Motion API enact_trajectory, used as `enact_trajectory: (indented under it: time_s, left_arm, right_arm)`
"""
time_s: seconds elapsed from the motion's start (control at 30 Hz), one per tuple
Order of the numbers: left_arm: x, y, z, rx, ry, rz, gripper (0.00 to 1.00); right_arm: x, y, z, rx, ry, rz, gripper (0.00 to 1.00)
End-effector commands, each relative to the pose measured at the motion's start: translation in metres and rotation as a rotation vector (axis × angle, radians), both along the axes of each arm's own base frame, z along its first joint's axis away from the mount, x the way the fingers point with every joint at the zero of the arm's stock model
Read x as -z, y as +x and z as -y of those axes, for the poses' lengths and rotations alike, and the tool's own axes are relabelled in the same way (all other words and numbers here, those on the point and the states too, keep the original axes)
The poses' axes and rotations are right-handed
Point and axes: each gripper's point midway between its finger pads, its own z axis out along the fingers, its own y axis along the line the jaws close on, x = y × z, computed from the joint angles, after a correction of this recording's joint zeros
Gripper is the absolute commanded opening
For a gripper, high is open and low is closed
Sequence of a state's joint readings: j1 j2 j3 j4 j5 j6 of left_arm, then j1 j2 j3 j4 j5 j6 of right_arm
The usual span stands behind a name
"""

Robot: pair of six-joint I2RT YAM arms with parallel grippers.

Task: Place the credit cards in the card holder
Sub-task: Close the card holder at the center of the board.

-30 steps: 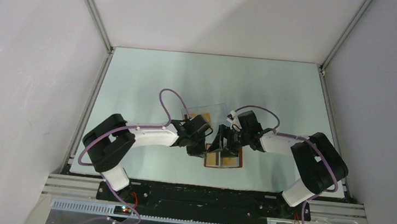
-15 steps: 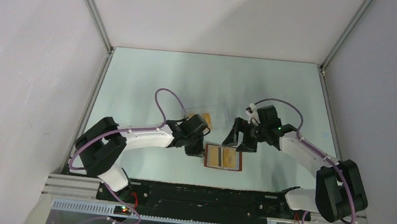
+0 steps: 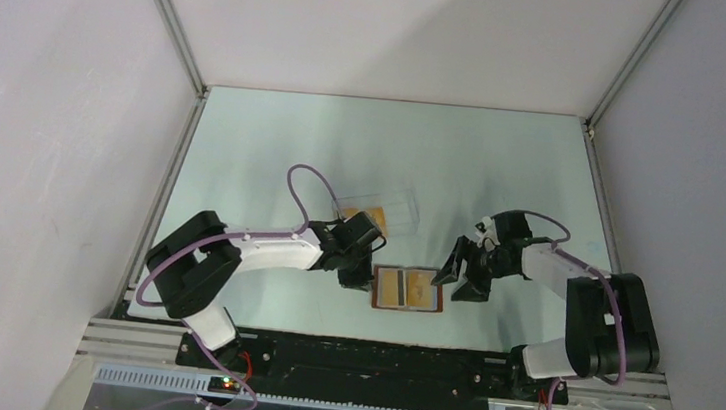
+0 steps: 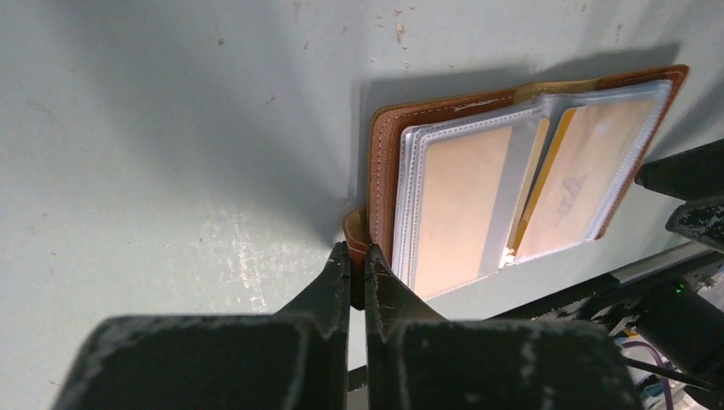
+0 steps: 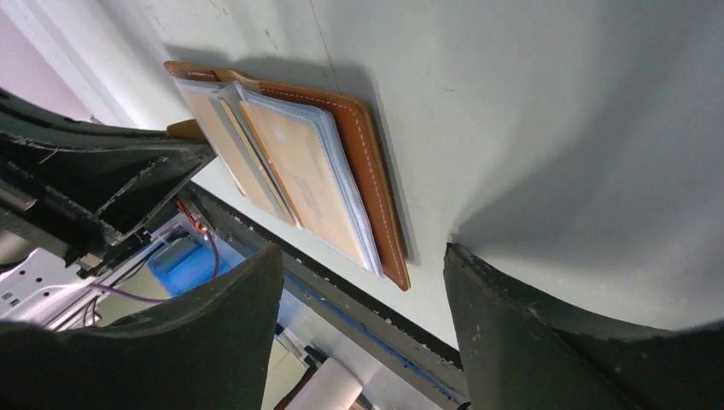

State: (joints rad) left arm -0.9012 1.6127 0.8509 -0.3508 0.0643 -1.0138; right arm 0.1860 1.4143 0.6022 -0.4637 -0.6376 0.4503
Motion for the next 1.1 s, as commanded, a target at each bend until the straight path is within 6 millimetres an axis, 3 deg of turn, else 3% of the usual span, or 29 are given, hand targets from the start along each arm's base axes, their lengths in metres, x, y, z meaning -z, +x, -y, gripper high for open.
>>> enact_trajectory:
  time_s: [0.0,0.2,0.37,0.6,0.73,0.87,1.07]
  left_arm:
    - [0.004,0.0,0.005,-0.021,-0.001,-0.023,0.0]
    - [0.01,-0.001,0.001,-0.025,0.017,-0.026,0.0]
    - [0.008,-0.001,0.003,-0.008,0.014,-0.022,0.0]
    - [0.005,0.0,0.005,0.009,0.006,-0.01,0.0]
    - [0.005,0.001,0.006,0.012,0.007,-0.009,0.0]
    - [0.004,0.0,0.007,0.017,0.003,-0.009,0.0]
    - [-0.004,0.002,0.01,0.028,-0.017,0.007,0.0]
  right_arm:
    - [0.005,-0.002,-0.011,-0.03,0.056,-0.012,0.7]
    - [-0.004,-0.002,-0.03,-0.081,0.154,0.004,0.61]
    - [-0.034,-0.002,-0.048,-0.141,0.258,0.091,0.51]
    - [-0.084,-0.006,-0.075,-0.232,0.411,0.231,0.5]
    - [-0.08,-0.007,-0.08,-0.247,0.404,0.226,0.51]
    - [-0.056,-0.011,-0.089,-0.286,0.38,0.151,0.51]
    - [-0.05,-0.015,-0.116,-0.371,0.377,0.131,0.5]
